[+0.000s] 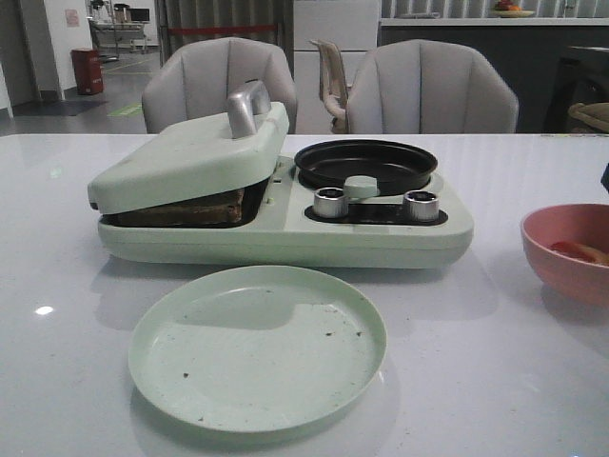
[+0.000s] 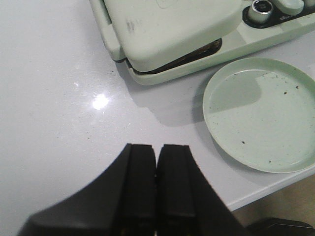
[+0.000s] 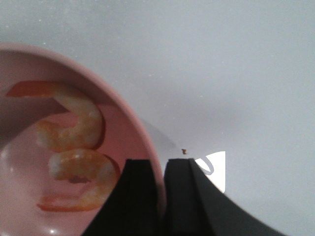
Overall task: Make breakfast with bread and shrimp
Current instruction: 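Lift the pink bowl with the right gripper and tip the shrimp into the pan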
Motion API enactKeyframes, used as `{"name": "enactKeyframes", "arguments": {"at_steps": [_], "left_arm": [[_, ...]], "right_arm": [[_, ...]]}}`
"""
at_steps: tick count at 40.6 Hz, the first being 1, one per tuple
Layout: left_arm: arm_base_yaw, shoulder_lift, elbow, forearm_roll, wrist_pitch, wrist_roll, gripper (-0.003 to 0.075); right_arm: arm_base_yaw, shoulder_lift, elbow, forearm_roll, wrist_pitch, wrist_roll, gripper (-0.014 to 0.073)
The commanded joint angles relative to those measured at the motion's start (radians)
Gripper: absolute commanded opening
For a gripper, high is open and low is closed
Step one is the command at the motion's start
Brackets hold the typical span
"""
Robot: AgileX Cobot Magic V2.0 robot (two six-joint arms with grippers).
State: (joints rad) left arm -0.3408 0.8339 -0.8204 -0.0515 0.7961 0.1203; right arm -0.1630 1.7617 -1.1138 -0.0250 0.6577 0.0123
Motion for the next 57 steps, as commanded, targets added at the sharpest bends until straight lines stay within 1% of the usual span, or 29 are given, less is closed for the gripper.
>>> {"name": "enactKeyframes", "arguments": {"at_steps": [1,4,7,10,13,17,19,23,25,27,28,30,34,37,42,45,51,55,57], "left_arm": [[-0.007,-0.006,-0.026,0.02,-0.076,-0.006,0.01],[-0.007,-0.006,-0.026,0.027,-0.076,-0.006,0.01],[-0.007,-0.006,-0.026,0.027,-0.076,-0.006,0.01],[-0.007,-0.006,-0.026,0.027,-0.076,-0.004,0.01],[-0.007,-0.006,-0.026,0.033,-0.074,-0.002,0.01],[-0.007,-0.006,-0.026,0.041,-0.074,-0.002,0.01],[-0.007,-0.006,-0.026,0.051,-0.074,-0.002,0.01],[-0.007,-0.006,-0.026,0.051,-0.074,-0.002,0.01],[-0.007,-0.006,-0.026,0.051,-0.074,-0.002,0.01],[-0.007,-0.006,-0.026,0.051,-0.074,-0.002,0.01],[-0.007,-0.006,-0.026,0.051,-0.074,-0.002,0.01],[-0.007,-0.006,-0.026,0.051,-0.074,-0.002,0.01],[-0.007,-0.006,-0.026,0.051,-0.074,-0.002,0.01],[-0.007,-0.006,-0.026,0.051,-0.074,-0.002,0.01],[-0.007,-0.006,-0.026,0.051,-0.073,-0.002,0.01],[-0.007,-0.006,-0.026,0.051,-0.071,-0.002,0.01],[-0.007,-0.006,-0.026,0.051,-0.071,-0.002,0.01],[-0.007,-0.006,-0.026,0.051,-0.071,-0.002,0.01],[-0.007,-0.006,-0.026,0.051,-0.071,-0.002,0.01]], "right_arm": [[0.002,-0.069,-0.075,-0.021,0.016,-0.034,0.0036],[0.019,-0.093,-0.143,-0.022,0.038,-0.048,0.0036],[0.054,-0.109,-0.252,-0.03,0.057,-0.05,0.0035],[0.103,-0.11,-0.357,-0.068,0.078,-0.05,0.0035],[0.166,-0.109,-0.453,-0.143,0.096,-0.05,0.0045],[0.27,-0.099,-0.565,-0.308,0.101,-0.036,0.0045],[0.322,-0.084,-0.609,-0.376,0.102,-0.012,0.0045],[0.422,-0.035,-0.717,-0.558,0.127,0.058,0.0045],[0.472,-0.005,-0.763,-0.667,0.161,0.097,0.0045],[0.519,0.028,-0.804,-0.803,0.2,0.133,0.0045],[0.54,0.042,-0.82,-0.839,0.219,0.149,0.0045],[0.589,0.081,-0.856,-0.979,0.268,0.188,0.0045],[0.663,0.137,-0.889,-1.216,0.335,0.253,0.0045],[0.703,0.173,-0.895,-1.358,0.369,0.294,0.0045],[0.748,0.226,-0.9,-1.529,0.41,0.348,0.0045],[0.767,0.246,-0.9,-1.585,0.414,0.366,0.0045],[0.787,0.264,-0.9,-1.652,0.416,0.367,0.0045],[0.79,0.27,-0.9,-1.769,0.437,0.368,0.0045],[0.79,0.27,-0.905,-1.774,0.439,0.366,0.0045]]}}
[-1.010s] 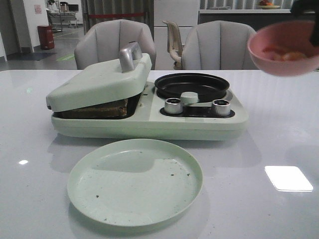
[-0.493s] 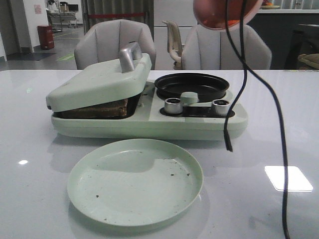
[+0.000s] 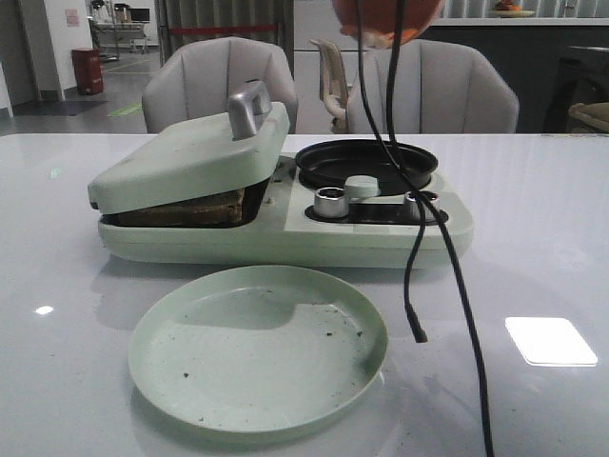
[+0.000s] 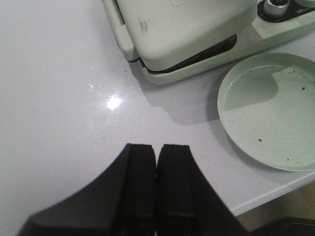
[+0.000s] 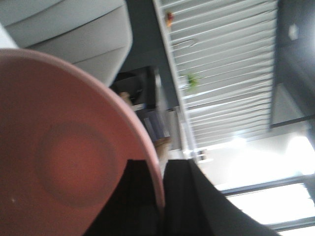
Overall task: Make breakfast with bread and shrimp
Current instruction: 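Lift the pink bowl with the right gripper and tip the shrimp into the pan, then lower the empty pink bowl back onto the table with the right gripper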
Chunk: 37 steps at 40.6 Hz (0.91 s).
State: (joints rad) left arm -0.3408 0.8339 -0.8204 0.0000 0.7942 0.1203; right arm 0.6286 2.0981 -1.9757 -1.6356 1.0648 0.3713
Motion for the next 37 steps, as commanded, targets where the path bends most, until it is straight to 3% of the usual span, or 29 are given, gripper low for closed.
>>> {"name": "enactKeyframes", "arguments": {"at_steps": [1,12,20,23,27,32,37], "left_arm": [[-0.007,-0.006,-0.026,0.0,-0.069,-0.002,0.01],[-0.007,-0.006,-0.026,0.0,-0.069,-0.002,0.01],[-0.007,-0.006,-0.026,0.0,-0.069,-0.002,0.01],[-0.007,-0.006,-0.026,0.0,-0.069,-0.002,0.01],[-0.007,-0.006,-0.026,0.0,-0.069,-0.002,0.01],[-0.007,-0.006,-0.026,0.0,-0.069,-0.002,0.01],[-0.007,-0.006,-0.026,0.0,-0.069,-0.002,0.01]], "right_arm": [[-0.001,-0.067,-0.048,-0.164,0.034,0.008,0.0045],[-0.001,-0.066,-0.064,-0.162,0.027,0.016,0.0045],[-0.001,-0.079,-0.064,-0.085,0.106,0.132,0.0045],[-0.001,-0.101,-0.064,0.024,0.162,0.128,0.0045],[-0.028,-0.16,-0.062,0.306,0.186,0.102,0.0045],[-0.112,-0.251,-0.006,0.605,0.153,0.04,0.0045],[-0.219,-0.36,0.14,0.791,0.09,0.037,0.0045]]}}
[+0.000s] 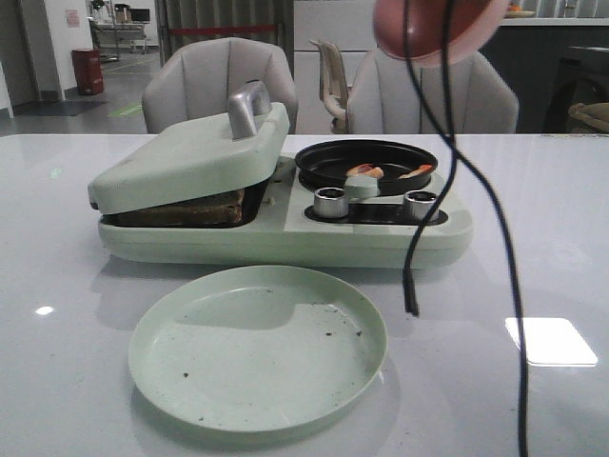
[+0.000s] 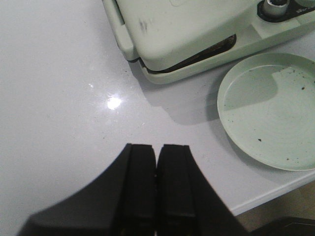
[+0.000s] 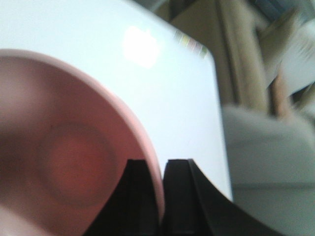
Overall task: Make breakfast with bread and shrimp
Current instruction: 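Lower the empty pink bowl back onto the table with the right gripper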
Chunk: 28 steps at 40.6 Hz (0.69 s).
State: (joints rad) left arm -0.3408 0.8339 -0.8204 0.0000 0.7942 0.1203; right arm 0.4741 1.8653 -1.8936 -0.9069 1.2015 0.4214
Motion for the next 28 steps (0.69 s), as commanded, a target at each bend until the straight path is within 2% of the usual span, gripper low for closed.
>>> {"name": "enactKeyframes", "arguments": {"at_steps": [1,6,14,21,24,28], "left_arm": [[-0.007,-0.006,-0.026,0.0,-0.069,-0.002,0.01],[-0.007,-0.006,-0.026,0.0,-0.069,-0.002,0.01],[-0.007,-0.006,-0.026,0.0,-0.069,-0.002,0.01],[-0.007,-0.006,-0.026,0.0,-0.069,-0.002,0.01],[-0.007,-0.006,-0.026,0.0,-0.069,-0.002,0.01],[-0.007,-0.006,-0.026,-0.005,-0.069,-0.002,0.01]], "right_arm": [[-0.077,-0.148,0.09,0.101,-0.061,-0.016,0.0044],[-0.205,-0.279,0.301,0.356,-0.181,-0.088,0.0044],[-0.433,-0.439,0.619,0.673,-0.356,-0.253,0.0043],[-0.629,-0.459,0.785,0.948,-0.417,-0.476,0.0043],[-0.693,-0.448,0.845,1.058,-0.468,-0.528,0.0043],[-0.739,-0.424,0.896,1.139,-0.536,-0.54,0.0043]]}}
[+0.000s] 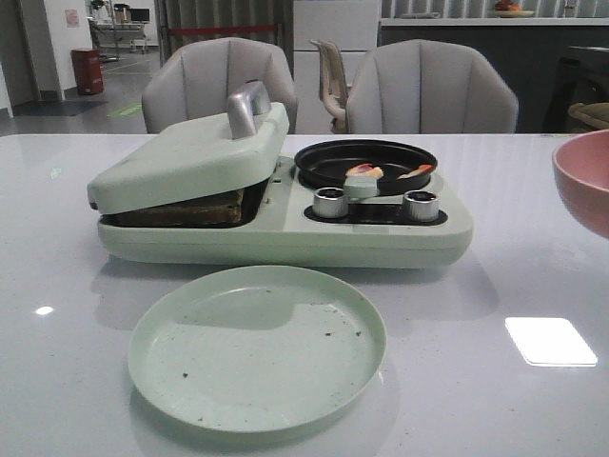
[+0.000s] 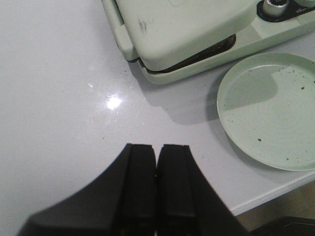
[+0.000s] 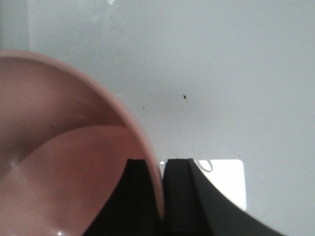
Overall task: Make breakfast with bread and shrimp
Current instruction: 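Lower the empty pink bowl back onto the table with the right gripper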
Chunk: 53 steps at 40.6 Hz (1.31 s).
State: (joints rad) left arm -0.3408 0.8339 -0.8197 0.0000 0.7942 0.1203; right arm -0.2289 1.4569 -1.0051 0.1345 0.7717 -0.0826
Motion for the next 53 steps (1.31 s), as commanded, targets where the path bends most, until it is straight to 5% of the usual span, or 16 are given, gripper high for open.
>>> {"name": "enactKeyframes", "arguments": {"at_steps": [1,15,29,53], "left_arm": [[-0.007,-0.006,-0.027,-0.006,-0.069,-0.002,0.01],[-0.007,-0.006,-0.027,-0.007,-0.069,-0.002,0.01],[-0.007,-0.006,-0.027,-0.009,-0.061,-0.002,0.01],[-0.007,-0.006,-0.027,-0.009,-0.03,-0.002,0.01]], "right_arm": [[-0.039,-0.012,0.015,0.105,-0.116,-0.036,0.0043],[-0.037,0.139,0.045,0.105,-0.155,-0.036,0.0057],[-0.037,0.149,0.038,0.101,-0.152,-0.036,0.0425],[0.301,-0.42,0.119,0.046,-0.065,-0.065,0.0421]]}}
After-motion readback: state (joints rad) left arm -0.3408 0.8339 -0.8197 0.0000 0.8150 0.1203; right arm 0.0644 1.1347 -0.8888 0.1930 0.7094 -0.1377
